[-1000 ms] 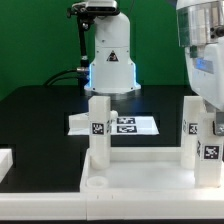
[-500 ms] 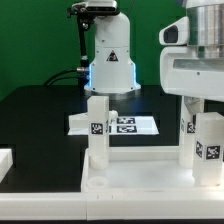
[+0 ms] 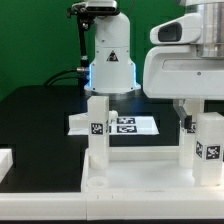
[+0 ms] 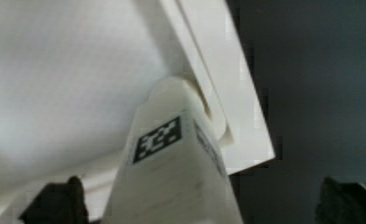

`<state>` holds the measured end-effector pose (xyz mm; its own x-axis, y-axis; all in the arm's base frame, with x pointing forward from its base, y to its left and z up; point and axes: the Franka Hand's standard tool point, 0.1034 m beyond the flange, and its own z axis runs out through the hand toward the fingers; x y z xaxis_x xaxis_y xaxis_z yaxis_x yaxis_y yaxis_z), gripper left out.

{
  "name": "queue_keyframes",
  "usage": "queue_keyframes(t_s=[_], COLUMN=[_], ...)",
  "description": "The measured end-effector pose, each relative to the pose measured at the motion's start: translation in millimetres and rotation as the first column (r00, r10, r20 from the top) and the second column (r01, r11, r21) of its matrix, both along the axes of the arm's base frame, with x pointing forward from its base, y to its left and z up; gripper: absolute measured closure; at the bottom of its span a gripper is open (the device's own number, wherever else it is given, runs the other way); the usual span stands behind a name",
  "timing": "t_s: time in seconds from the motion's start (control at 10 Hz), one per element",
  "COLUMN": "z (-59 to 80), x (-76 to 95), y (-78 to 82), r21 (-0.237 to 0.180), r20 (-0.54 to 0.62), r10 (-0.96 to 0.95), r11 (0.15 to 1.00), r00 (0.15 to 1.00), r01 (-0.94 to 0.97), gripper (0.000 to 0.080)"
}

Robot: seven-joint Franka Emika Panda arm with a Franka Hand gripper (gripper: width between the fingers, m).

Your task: Assemble desk

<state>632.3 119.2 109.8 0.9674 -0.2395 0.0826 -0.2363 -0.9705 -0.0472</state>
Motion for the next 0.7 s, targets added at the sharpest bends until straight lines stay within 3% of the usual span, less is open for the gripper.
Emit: queue_keyframes(t_s=[0.1, 0.2, 0.4, 0.5, 0.6, 0.7], z=[-0.2, -0.8, -1.2, -1.4, -1.4, -0.3], x=[-0.7, -0.8, -0.9, -0.8, -0.2, 1.4], y=[1.5, 1.3, 0.7, -0.1, -1.8, -1.7], r21=[-0.009, -0.004, -0.003, 0.002, 0.012, 0.023], r20=[0.002, 0.001, 0.0, -0.002, -0.005, -0.008], r10=[0.095, 0.06, 0.042, -0.013, -0.142, -0.274], r11=[0.995, 0.998, 0.999, 1.0, 0.99, 0.961], r00=[0.995, 0.998, 0.999, 1.0, 0.99, 0.962], r01=[-0.095, -0.06, -0.042, 0.013, 0.142, 0.274], gripper=[0.015, 0.015, 0.0383, 0.0383, 0.0514, 0.0514])
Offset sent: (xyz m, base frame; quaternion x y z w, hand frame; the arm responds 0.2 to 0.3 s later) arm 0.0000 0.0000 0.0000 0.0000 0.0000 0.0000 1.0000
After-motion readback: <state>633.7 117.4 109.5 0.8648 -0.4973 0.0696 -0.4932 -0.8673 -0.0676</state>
